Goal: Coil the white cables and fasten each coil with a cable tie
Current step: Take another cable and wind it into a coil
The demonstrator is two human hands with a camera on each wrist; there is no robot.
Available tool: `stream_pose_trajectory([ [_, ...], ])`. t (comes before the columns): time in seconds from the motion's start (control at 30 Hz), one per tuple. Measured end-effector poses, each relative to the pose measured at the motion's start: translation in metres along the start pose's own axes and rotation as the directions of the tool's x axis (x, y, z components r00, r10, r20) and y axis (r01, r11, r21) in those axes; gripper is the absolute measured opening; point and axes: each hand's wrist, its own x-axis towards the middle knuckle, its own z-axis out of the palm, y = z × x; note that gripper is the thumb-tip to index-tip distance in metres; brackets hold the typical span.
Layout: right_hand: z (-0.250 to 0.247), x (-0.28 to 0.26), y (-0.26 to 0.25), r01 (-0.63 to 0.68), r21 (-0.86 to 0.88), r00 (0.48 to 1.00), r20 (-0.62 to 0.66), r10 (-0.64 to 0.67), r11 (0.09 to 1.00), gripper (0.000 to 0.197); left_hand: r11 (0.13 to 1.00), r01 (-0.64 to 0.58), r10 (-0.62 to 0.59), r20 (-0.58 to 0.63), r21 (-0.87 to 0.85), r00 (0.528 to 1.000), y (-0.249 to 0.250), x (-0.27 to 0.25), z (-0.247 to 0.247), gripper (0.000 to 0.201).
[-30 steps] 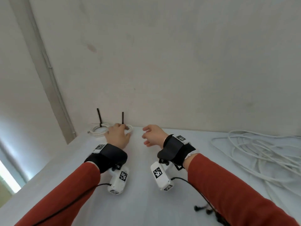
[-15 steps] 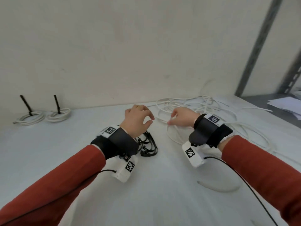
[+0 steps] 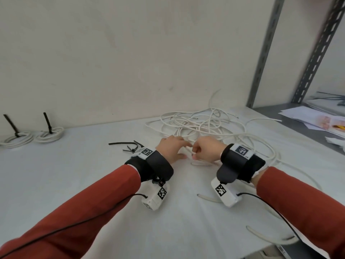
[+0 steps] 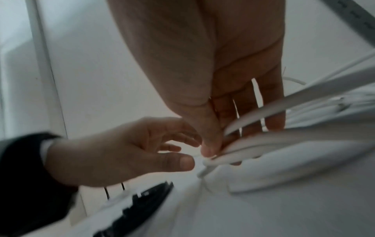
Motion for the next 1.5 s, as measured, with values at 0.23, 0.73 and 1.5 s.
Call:
stream_pose_trajectory([
  [0.23,-0.054,-0.007,-0.010,0.200,0.386,0.937,-0.345,-0.060,0.901,0.025,0.957,-0.172,0.052,-0.445,-0.235,0.894,-0.004,0.002,-0.057,0.015],
  [0.73,-0.079,0.006,0.009,0.300,0.528,0.819,-0.569,0.069,0.794,0.012,0.621,-0.393,-0.376,-0.698,-0.678,0.610,0.004,-0.010,-0.172,0.020],
  [1.5,-0.088,0.028,-0.029,0.370,0.271,0.911,-0.296,-0.288,0.889,0.035,0.733,-0.425,-0.383,-0.838,-0.531,0.388,-0.043,-0.071,-0.243,0.013],
])
